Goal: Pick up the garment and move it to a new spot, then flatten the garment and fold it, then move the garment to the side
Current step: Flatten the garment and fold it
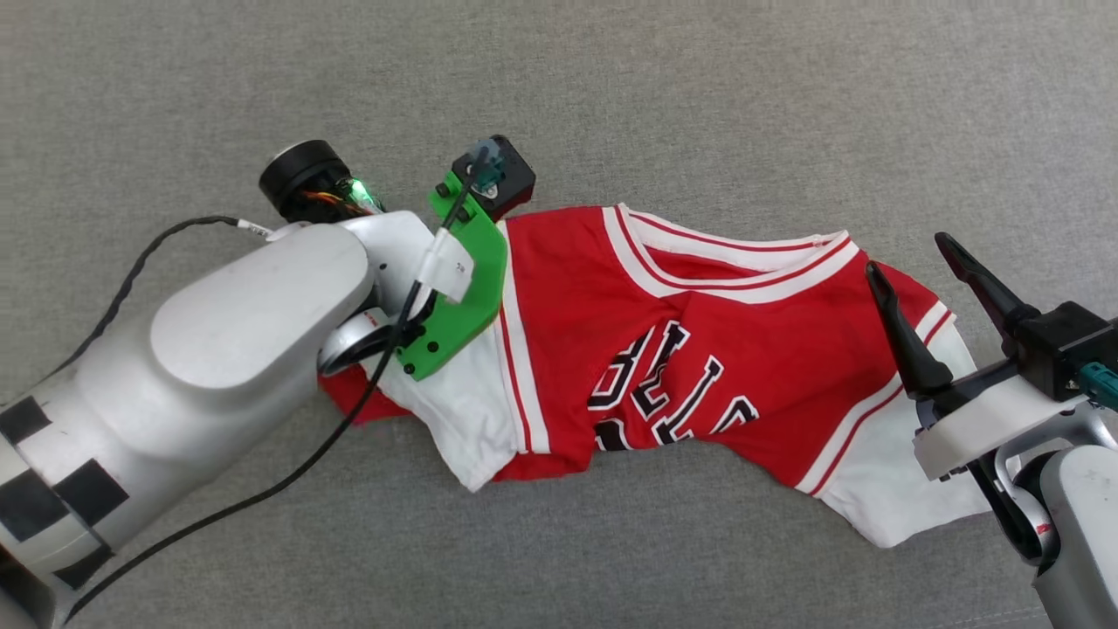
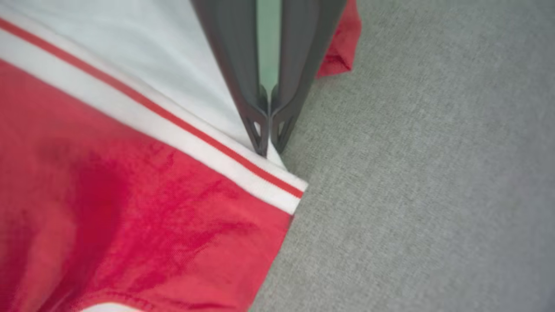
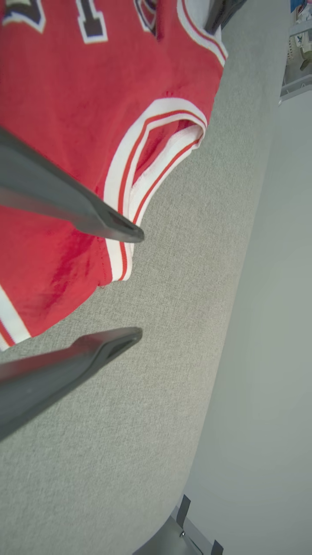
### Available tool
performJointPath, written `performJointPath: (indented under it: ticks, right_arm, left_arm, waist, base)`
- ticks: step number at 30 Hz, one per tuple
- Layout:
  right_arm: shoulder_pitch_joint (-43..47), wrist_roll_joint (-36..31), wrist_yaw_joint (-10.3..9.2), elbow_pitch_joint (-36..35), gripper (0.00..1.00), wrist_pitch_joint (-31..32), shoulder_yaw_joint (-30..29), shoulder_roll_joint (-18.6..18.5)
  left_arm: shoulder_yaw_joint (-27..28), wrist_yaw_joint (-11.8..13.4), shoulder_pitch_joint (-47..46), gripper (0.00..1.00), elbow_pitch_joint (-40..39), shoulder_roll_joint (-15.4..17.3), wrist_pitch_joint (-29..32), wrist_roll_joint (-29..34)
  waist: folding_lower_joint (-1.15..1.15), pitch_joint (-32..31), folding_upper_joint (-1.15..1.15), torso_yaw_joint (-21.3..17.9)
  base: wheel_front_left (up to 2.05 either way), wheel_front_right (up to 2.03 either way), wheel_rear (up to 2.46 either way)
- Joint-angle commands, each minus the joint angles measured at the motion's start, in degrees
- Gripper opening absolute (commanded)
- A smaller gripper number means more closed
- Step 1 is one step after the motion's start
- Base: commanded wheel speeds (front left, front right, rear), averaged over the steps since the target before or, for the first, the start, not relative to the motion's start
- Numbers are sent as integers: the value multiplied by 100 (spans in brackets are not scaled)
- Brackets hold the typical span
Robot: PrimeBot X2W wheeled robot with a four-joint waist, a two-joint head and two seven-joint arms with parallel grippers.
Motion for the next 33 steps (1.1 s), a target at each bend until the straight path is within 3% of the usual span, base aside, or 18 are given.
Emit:
performJointPath:
  ticks: [1,7,12,17,20,27,28,29,33]
  right_arm:
    - [50,-12,-5,17,100,-59,-28,20]
    - [116,-38,-5,-58,100,-71,-79,63]
    - [-24,-87,-5,-157,100,-116,-71,102]
    - [-187,-137,-5,-175,100,-207,-15,201]
    - [-292,-203,-5,-75,100,-321,-19,302]
    - [-326,-258,-5,23,100,-361,-63,302]
    - [-324,-263,-5,32,100,-363,-66,299]
    - [-318,-267,-5,38,100,-365,-71,295]
    - [-226,-264,-5,84,100,-374,-121,294]
  left_arm:
    - [14,-13,-150,0,-32,145,-194,-73]
    - [208,-13,-805,0,-109,480,-673,7]
    - [280,-12,-1328,0,168,577,-801,349]
    - [188,-6,-1376,0,870,430,-974,714]
    - [105,-10,-615,0,2014,-19,-1401,493]
    - [22,-12,-190,0,2464,-215,-1575,179]
    - [21,-12,-213,44,2492,-228,-1689,140]
    - [49,-12,-250,100,2509,-239,-1828,91]
    - [218,-12,-485,100,2541,-240,-2479,-4]
  waist:
    - [0,-178,0,170]
    - [0,-210,0,243]
    - [0,13,0,109]
    - [0,277,0,-122]
    - [0,520,0,-349]
    - [0,493,0,-293]
    - [0,455,0,-259]
    - [0,416,0,-225]
    - [0,175,0,-47]
  base:
    - [0,0,0]
    - [0,0,0]
    - [0,0,0]
    - [0,0,0]
    - [0,0,0]
    - [0,0,0]
    - [0,0,0]
    - [0,0,0]
    - [0,0,0]
